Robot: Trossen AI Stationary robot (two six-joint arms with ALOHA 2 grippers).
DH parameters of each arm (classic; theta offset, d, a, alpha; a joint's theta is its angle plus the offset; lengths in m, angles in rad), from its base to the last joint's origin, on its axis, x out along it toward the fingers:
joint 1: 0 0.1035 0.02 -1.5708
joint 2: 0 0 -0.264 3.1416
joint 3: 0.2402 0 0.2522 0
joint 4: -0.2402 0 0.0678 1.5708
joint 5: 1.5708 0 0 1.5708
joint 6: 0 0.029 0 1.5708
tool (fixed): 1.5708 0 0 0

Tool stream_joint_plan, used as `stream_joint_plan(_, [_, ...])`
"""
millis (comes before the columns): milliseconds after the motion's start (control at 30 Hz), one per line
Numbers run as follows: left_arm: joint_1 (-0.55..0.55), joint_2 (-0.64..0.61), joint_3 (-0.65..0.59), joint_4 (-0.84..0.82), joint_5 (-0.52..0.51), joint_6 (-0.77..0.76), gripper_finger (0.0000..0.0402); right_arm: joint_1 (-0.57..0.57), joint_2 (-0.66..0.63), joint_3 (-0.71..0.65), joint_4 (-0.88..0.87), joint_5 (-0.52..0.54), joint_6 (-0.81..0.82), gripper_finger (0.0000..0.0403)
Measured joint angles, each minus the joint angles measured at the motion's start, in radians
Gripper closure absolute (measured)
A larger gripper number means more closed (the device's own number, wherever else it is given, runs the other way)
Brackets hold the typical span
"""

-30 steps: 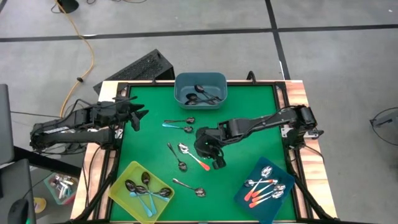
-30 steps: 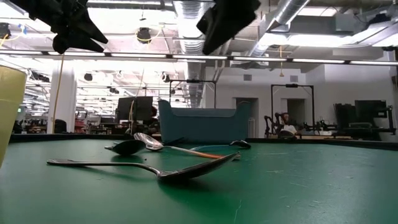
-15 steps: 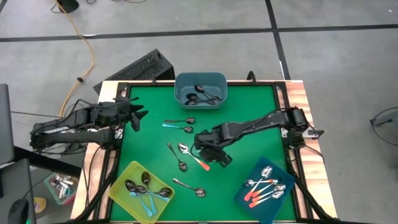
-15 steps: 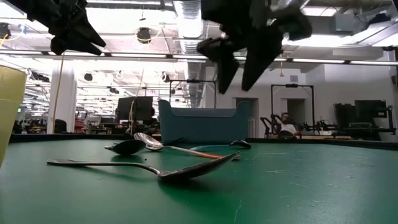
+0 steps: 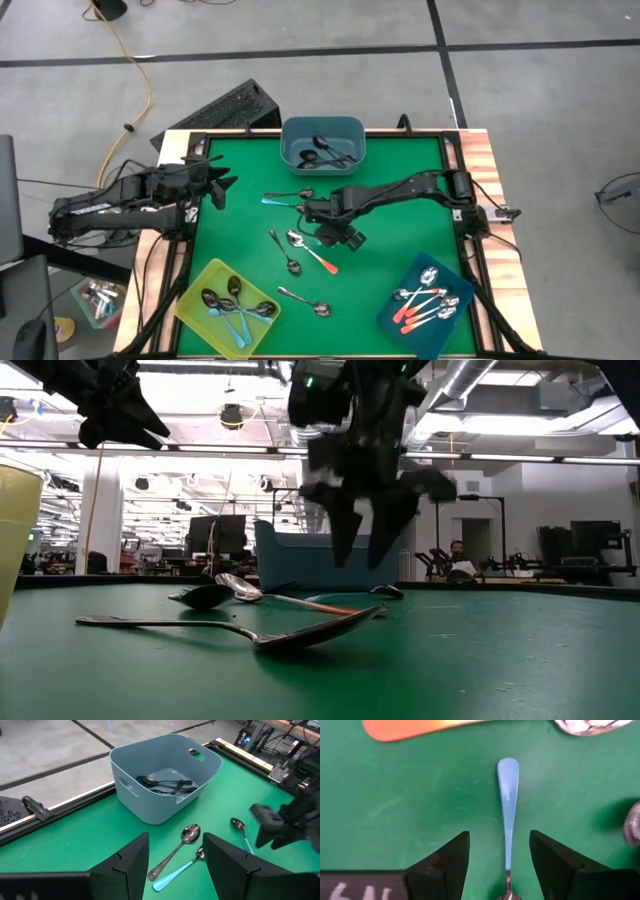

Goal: Sort silverware by color (type)
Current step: Put the light blue spoon into the yellow bin

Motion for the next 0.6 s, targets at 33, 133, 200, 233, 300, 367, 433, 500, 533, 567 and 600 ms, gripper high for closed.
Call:
stream_joint_plan(33, [0.0, 0.0, 0.0, 0.0, -0.001, 0.0, 0.0232, -0.006, 0.014, 0.0, 0.005, 0.0, -0.008, 0.0188])
stream_joint_plan(133, [0.0, 0.0, 0.0, 0.0, -0.006, 0.0, 0.0232, -0.017, 0.04, 0.001, 0.004, 0.0, -0.012, 0.0188])
stream_joint_plan(200, [0.0, 0.0, 0.0, -0.001, -0.008, 0.0, 0.0232, -0.024, 0.066, 0.002, -0.004, -0.002, -0.013, 0.0188])
stream_joint_plan(233, [0.0, 0.0, 0.0, -0.001, -0.012, 0.001, 0.0232, -0.026, 0.075, 0.002, -0.007, -0.003, -0.013, 0.0188])
stream_joint_plan(300, [0.0, 0.0, 0.0, -0.002, -0.021, 0.001, 0.0232, -0.032, 0.087, 0.003, -0.013, -0.003, -0.008, 0.0188])
stream_joint_plan(367, [0.0, 0.0, 0.0, -0.007, -0.029, 0.001, 0.0232, -0.038, 0.112, 0.007, -0.006, -0.005, -0.007, 0.0188])
stream_joint_plan(433, [0.0, 0.0, 0.0, -0.008, -0.031, 0.002, 0.0232, -0.041, 0.113, 0.007, -0.018, -0.007, 0.004, 0.019])
stream_joint_plan(500, [0.0, 0.0, 0.0, -0.009, -0.032, 0.001, 0.0232, -0.046, 0.113, 0.006, -0.01, -0.008, 0.017, 0.0198])
stream_joint_plan(533, [0.0, 0.0, 0.0, -0.009, -0.031, 0.001, 0.0232, -0.046, 0.113, 0.006, -0.002, -0.008, 0.024, 0.0206])
stream_joint_plan(567, [0.0, 0.0, 0.0, -0.009, -0.03, 0.001, 0.0232, -0.046, 0.113, 0.006, 0.011, -0.008, 0.035, 0.0216])
stream_joint_plan(600, [0.0, 0.0, 0.0, -0.009, -0.03, 0.001, 0.0232, -0.046, 0.113, 0.005, 0.022, -0.007, 0.048, 0.0229])
